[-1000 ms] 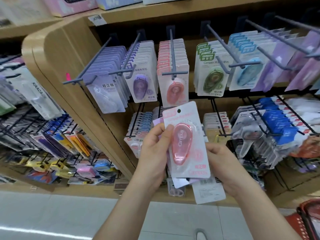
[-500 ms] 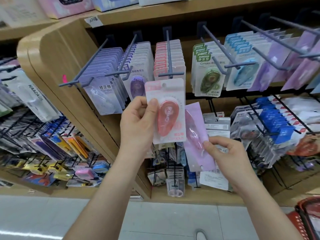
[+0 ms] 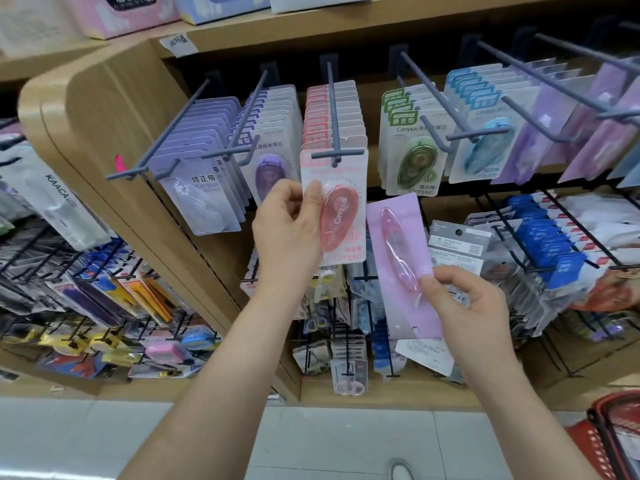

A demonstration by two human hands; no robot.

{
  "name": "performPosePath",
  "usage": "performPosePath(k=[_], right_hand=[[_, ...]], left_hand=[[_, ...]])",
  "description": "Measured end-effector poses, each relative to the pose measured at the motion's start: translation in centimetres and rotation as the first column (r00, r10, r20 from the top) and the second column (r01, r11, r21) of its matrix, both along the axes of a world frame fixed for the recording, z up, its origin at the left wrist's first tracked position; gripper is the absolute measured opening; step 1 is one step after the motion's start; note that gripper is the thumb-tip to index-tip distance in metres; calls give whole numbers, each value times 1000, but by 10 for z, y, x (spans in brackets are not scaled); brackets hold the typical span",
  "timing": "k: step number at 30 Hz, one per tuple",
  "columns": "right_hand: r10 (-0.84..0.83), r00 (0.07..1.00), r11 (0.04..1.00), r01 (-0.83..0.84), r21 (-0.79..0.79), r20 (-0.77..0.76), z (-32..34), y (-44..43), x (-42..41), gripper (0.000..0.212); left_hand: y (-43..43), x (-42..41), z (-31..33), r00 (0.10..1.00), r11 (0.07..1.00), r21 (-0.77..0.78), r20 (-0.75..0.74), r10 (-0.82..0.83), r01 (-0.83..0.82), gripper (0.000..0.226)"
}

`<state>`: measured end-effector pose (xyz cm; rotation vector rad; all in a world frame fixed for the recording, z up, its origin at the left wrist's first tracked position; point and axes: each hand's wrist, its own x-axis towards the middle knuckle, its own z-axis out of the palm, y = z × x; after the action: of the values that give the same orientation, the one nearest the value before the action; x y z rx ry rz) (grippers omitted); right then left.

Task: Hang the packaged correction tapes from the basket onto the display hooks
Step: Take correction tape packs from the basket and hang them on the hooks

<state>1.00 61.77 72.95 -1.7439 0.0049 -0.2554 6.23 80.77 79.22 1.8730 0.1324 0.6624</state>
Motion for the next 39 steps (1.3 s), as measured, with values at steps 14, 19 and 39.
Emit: performPosePath(k=[14,19,39], right_hand=[[55,998,997,-54,53,-20,3,7,0,18],[149,988,989,-149,4,-35,9,7,0,18],[290,948,741,-135,-658,132,20,40,-6,62]], left_hand=[[-6,23,0,991,991,-25,14,132,-132,22],[-14,-15,3,962,953,-219,-132,-240,207,44],[-22,-55,0,911,939,-142,-232,-340,315,8]])
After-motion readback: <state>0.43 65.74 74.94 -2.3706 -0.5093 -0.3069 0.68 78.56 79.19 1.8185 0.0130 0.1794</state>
